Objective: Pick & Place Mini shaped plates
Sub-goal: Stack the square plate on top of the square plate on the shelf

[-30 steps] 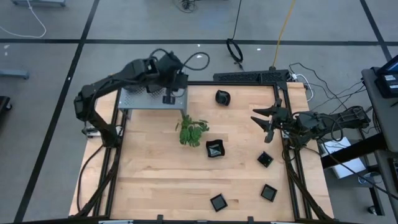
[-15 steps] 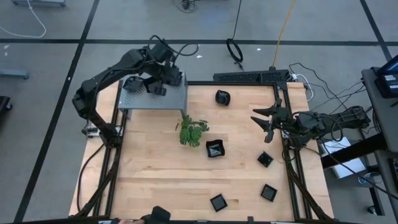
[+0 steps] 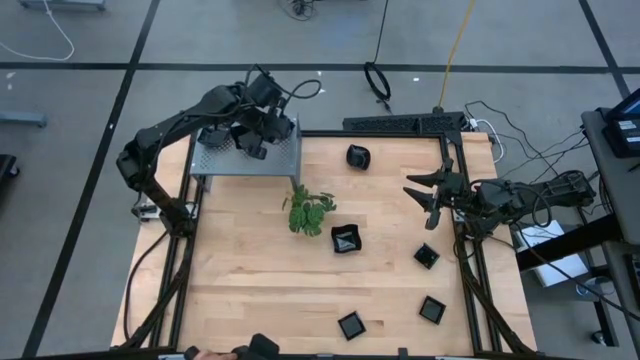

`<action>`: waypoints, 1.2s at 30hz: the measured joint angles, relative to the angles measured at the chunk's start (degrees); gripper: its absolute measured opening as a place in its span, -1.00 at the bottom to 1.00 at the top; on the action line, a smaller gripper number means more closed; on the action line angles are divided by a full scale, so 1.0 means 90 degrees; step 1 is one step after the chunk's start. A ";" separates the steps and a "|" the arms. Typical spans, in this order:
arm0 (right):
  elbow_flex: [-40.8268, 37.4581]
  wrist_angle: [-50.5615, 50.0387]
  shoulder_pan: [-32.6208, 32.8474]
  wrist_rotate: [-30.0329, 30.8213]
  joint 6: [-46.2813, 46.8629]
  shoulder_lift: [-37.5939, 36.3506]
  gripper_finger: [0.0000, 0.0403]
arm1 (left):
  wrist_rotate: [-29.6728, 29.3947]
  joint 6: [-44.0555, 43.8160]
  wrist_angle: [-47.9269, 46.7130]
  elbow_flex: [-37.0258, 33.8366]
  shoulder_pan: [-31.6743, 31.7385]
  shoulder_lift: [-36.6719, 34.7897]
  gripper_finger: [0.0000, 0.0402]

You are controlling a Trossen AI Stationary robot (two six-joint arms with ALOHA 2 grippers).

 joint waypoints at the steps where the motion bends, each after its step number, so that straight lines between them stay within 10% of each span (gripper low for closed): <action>1: 0.0000 0.0000 0.0000 0.0000 0.0000 0.0000 -0.30 | 0.0000 -0.0051 -0.0002 0.0000 -0.0007 0.0002 -0.98; 36: -0.0002 0.0000 0.0002 -0.0002 0.0001 0.0000 -0.30 | -0.0968 -0.0011 0.0722 -0.0559 -0.0123 0.0002 -0.95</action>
